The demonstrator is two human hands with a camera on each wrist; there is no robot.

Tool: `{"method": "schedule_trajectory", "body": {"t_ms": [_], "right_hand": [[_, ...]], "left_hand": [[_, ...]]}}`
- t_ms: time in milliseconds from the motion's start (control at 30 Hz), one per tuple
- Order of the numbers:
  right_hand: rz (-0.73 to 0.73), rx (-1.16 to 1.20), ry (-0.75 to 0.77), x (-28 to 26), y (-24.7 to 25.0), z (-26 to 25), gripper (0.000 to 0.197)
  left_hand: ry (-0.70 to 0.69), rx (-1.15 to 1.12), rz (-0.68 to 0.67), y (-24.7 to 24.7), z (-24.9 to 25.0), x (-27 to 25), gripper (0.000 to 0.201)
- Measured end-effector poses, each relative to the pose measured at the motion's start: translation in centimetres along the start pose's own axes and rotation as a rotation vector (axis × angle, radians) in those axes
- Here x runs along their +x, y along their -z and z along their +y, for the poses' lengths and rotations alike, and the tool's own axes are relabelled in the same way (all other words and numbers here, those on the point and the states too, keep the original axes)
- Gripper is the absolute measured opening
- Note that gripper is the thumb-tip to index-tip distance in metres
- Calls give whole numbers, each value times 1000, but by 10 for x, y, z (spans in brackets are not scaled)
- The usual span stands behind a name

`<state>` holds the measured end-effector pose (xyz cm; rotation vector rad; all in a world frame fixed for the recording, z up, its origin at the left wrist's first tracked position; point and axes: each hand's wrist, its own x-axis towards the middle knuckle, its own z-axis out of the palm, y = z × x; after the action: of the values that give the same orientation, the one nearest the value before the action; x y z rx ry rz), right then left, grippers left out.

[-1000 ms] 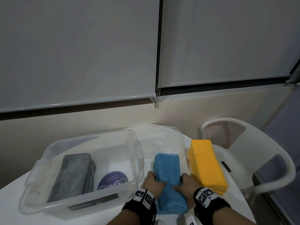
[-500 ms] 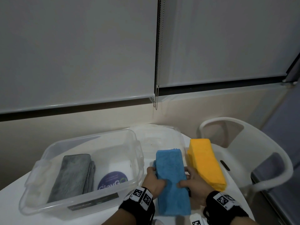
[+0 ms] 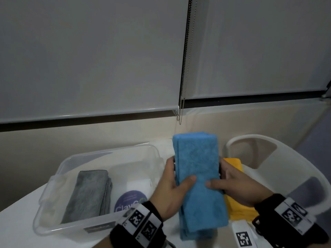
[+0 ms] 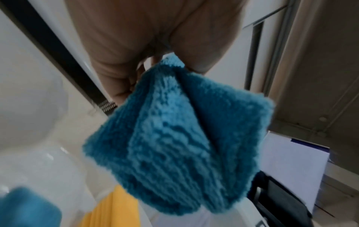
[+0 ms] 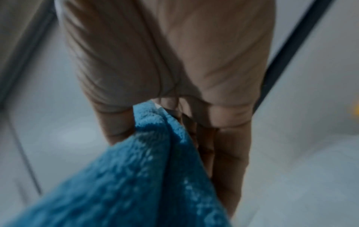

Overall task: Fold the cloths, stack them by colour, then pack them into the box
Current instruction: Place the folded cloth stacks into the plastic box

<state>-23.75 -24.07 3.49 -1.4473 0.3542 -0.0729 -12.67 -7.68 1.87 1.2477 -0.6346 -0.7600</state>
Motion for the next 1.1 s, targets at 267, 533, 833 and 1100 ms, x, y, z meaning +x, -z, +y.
{"method": "schedule_trajectory", "body": {"t_ms": [267, 533, 833, 1100], "right_hand": [[-222, -297, -161, 97, -99, -45, 41], [-314, -410, -608, 178, -152, -7, 29], [-471, -531, -901, 210, -156, 11, 18], [-450, -835, -1057, 229, -163, 23, 66]], "left_hand": [[178, 386, 95, 123, 73, 8, 30], [630, 766, 59, 205, 41, 44, 40], [888, 573, -54, 212, 22, 53, 15], [840, 1360, -243, 232, 19, 71, 39]]}}
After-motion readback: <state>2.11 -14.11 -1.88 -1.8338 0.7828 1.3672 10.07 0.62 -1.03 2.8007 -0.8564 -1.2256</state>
